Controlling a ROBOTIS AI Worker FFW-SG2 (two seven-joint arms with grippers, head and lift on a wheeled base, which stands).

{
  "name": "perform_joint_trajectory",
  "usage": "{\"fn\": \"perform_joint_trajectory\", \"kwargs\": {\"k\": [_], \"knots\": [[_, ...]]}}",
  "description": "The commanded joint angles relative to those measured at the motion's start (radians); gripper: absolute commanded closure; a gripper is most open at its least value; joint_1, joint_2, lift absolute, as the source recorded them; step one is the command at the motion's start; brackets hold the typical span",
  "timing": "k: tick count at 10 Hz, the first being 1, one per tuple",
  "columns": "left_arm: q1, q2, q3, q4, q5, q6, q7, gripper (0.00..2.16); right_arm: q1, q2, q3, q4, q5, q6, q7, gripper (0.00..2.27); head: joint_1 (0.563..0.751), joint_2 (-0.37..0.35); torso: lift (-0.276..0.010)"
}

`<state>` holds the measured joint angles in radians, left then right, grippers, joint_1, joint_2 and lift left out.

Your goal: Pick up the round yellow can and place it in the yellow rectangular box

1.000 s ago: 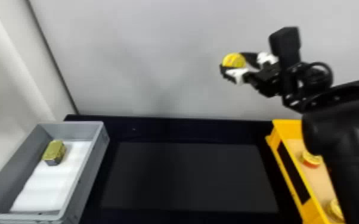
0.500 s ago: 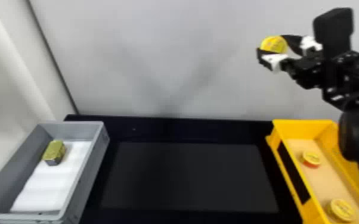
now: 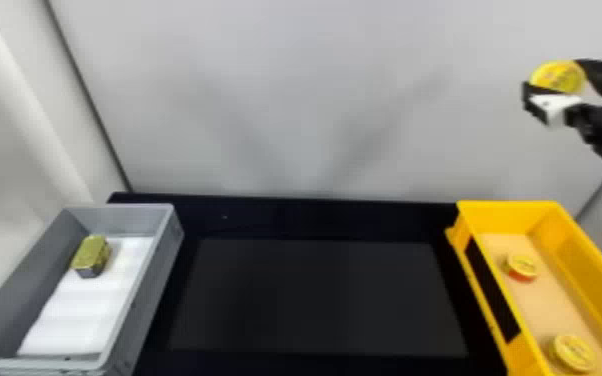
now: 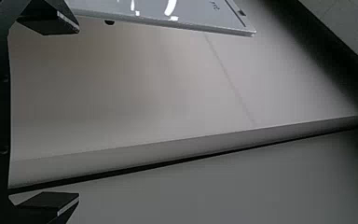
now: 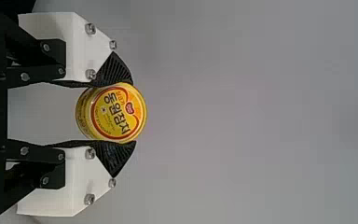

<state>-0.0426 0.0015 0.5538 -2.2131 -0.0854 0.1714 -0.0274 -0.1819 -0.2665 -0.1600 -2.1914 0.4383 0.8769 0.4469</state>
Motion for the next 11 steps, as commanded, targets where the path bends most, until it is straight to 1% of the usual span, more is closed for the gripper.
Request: {"fn": "perform_joint_trajectory", "kwargs": {"k": [1,6,8,9,11], "knots": [[0.001,-0.004,0.002,0.0,-0.001,0.001,-0.002,0.03,0.061,-0.016,-0.075,0.025,0.001,-0.033,0.009,0.74,0.684,0.014,-0.055],[0.003,-0.004,0.008,-0.002,-0.005,0.001,-0.006,0.03,0.162,-0.007,-0.199,0.087,-0.001,-0.051,0.026,0.74,0.684,0.014,-0.055],[0.004,-0.004,0.013,-0.005,-0.007,0.001,-0.006,0.03,0.205,0.007,-0.239,0.148,-0.03,-0.094,0.014,0.74,0.684,0.014,-0.055],[0.004,-0.004,0.014,-0.007,-0.007,0.001,-0.008,0.03,0.223,0.016,-0.251,0.18,-0.053,-0.1,-0.006,0.74,0.684,0.014,-0.055],[0.004,-0.004,0.016,-0.008,-0.008,0.001,-0.009,0.03,0.248,0.033,-0.256,0.237,-0.068,-0.097,-0.009,0.74,0.684,0.014,-0.055]]}}
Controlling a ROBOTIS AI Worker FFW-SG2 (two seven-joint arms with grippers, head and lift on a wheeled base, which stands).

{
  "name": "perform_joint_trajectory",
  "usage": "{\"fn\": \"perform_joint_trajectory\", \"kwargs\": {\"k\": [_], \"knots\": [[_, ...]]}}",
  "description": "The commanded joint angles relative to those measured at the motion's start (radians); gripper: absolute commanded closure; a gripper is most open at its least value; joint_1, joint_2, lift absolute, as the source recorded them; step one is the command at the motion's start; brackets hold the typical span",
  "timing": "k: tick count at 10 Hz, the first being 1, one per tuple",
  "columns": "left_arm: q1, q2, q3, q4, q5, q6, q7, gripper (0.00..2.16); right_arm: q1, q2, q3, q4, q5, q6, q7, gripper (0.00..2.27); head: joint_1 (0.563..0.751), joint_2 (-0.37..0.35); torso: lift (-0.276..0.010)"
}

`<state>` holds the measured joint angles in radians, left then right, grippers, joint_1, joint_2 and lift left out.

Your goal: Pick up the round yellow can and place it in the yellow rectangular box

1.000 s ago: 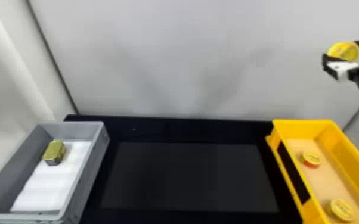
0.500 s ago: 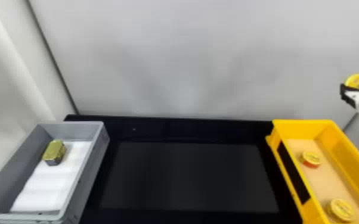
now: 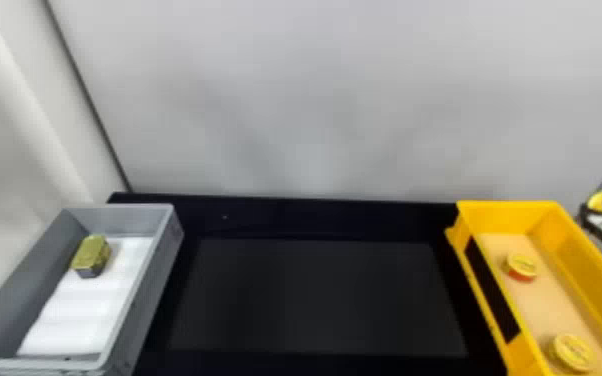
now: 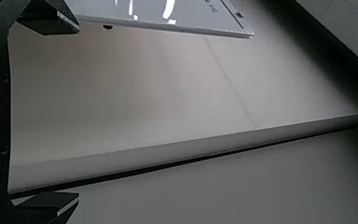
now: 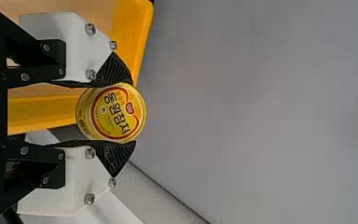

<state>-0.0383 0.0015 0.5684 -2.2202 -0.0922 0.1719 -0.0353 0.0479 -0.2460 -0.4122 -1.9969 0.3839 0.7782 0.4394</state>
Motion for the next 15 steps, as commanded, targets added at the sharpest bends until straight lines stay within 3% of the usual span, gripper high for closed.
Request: {"fn": "perform_joint_trajectory", "kwargs": {"k": [1,5,12,15], "knots": [[0.001,-0.004,0.001,-0.001,-0.001,0.0,-0.001,0.03,0.027,0.022,-0.002,0.073,-0.02,0.0,-0.003,0.74,0.684,0.014,-0.055],[0.003,-0.004,0.003,-0.003,-0.003,-0.002,-0.001,0.03,0.04,0.051,0.003,0.233,-0.048,0.001,-0.013,0.74,0.684,0.014,-0.055],[0.003,-0.004,0.001,-0.004,-0.007,-0.003,-0.001,0.03,0.027,0.044,-0.013,0.362,-0.094,0.051,-0.02,0.74,0.684,0.014,-0.055],[0.003,-0.004,0.003,-0.004,-0.007,-0.003,-0.001,0.03,0.01,0.036,0.003,0.348,-0.095,0.038,-0.016,0.36,0.684,0.014,-0.055]]}}
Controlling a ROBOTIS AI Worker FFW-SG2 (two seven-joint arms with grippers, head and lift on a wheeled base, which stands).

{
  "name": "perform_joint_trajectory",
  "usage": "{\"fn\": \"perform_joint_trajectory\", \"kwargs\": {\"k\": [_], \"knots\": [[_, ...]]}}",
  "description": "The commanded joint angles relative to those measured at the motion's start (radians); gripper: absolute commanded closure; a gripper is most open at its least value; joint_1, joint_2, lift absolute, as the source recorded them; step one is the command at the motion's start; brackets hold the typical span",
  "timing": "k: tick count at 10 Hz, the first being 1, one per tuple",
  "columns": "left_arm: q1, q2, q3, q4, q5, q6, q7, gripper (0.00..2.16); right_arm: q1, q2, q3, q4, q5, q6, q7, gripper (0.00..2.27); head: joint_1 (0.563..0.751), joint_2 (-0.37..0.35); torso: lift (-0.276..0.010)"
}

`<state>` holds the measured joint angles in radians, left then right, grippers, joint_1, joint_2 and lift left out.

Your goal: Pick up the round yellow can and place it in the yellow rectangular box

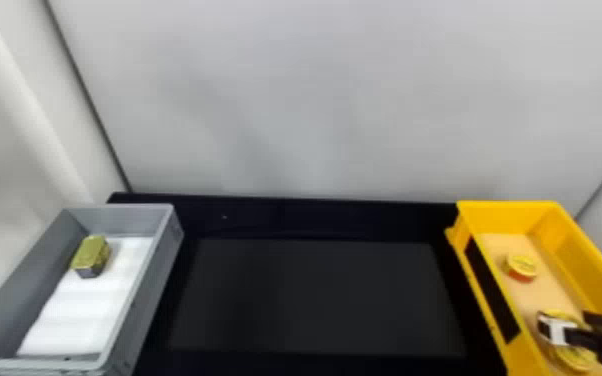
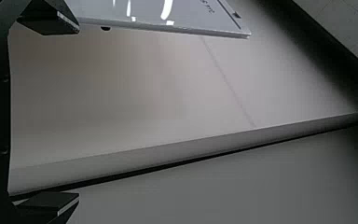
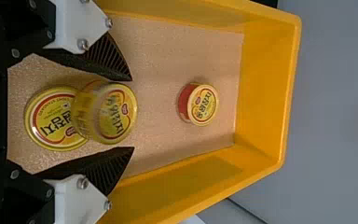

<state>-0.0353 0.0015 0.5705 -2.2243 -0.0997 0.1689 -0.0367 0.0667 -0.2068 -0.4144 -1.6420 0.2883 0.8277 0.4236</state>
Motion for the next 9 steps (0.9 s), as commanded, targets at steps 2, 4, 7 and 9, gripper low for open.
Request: {"fn": "perform_joint_trajectory", "kwargs": {"k": [2,4,7,9], "knots": [[0.0,-0.004,0.0,0.0,0.0,0.0,0.0,0.03,-0.024,-0.008,0.011,-0.027,0.0,-0.014,0.0,0.17,0.684,0.014,-0.055],[0.0,-0.004,0.0,0.0,0.0,0.0,0.0,0.03,-0.027,-0.013,0.017,-0.041,0.0,-0.017,0.002,0.13,0.684,0.014,-0.055],[0.0,-0.004,0.003,-0.002,0.0,0.0,0.0,0.03,-0.024,-0.013,0.005,-0.127,0.037,0.004,-0.018,0.12,0.684,0.014,-0.055],[0.0,-0.004,0.005,-0.003,0.0,0.0,-0.002,0.03,-0.039,-0.022,-0.021,-0.219,0.103,0.026,-0.018,0.12,0.684,0.014,-0.055]]}}
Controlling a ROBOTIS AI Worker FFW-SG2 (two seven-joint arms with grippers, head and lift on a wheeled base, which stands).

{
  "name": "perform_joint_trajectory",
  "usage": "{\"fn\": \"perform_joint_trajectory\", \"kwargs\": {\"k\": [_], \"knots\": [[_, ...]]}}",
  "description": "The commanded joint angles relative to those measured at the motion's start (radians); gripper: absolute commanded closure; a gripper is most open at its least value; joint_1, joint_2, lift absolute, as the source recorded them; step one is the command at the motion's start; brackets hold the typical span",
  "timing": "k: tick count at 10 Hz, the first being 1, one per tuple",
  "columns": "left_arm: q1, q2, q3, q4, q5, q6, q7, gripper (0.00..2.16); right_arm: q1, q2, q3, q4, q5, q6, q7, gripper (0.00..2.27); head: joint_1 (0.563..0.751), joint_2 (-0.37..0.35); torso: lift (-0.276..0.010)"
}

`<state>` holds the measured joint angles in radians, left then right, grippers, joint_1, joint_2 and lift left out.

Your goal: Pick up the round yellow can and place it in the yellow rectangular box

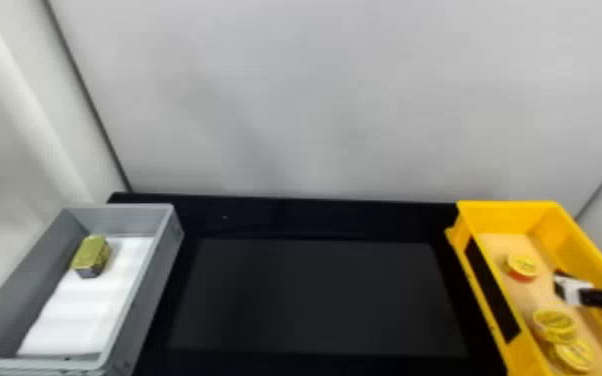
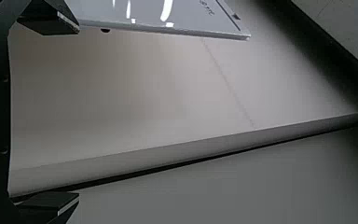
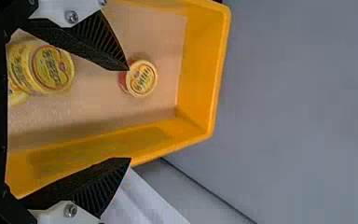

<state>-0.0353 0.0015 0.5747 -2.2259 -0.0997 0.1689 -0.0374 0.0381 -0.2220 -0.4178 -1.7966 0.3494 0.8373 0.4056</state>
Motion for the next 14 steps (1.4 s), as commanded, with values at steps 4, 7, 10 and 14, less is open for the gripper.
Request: {"fn": "perform_joint_trajectory", "kwargs": {"k": [4,7,10,14], "knots": [[-0.002,-0.004,0.004,-0.003,-0.005,0.0,-0.002,0.03,-0.084,-0.06,0.033,-0.236,0.085,0.051,0.004,0.12,0.684,0.014,-0.055],[-0.006,-0.004,0.024,-0.008,-0.018,0.0,-0.007,0.03,-0.172,-0.08,0.051,-0.351,0.119,-0.018,0.01,0.11,0.684,0.014,-0.055],[-0.003,-0.004,0.041,-0.02,-0.035,0.005,-0.007,0.03,-0.228,-0.082,0.037,-0.468,0.119,-0.099,-0.065,0.08,0.684,0.014,-0.055],[-0.006,-0.004,0.081,-0.032,-0.041,0.005,-0.007,0.03,-0.279,-0.089,-0.006,-0.552,0.019,-0.127,-0.051,0.12,0.684,0.014,-0.055]]}}
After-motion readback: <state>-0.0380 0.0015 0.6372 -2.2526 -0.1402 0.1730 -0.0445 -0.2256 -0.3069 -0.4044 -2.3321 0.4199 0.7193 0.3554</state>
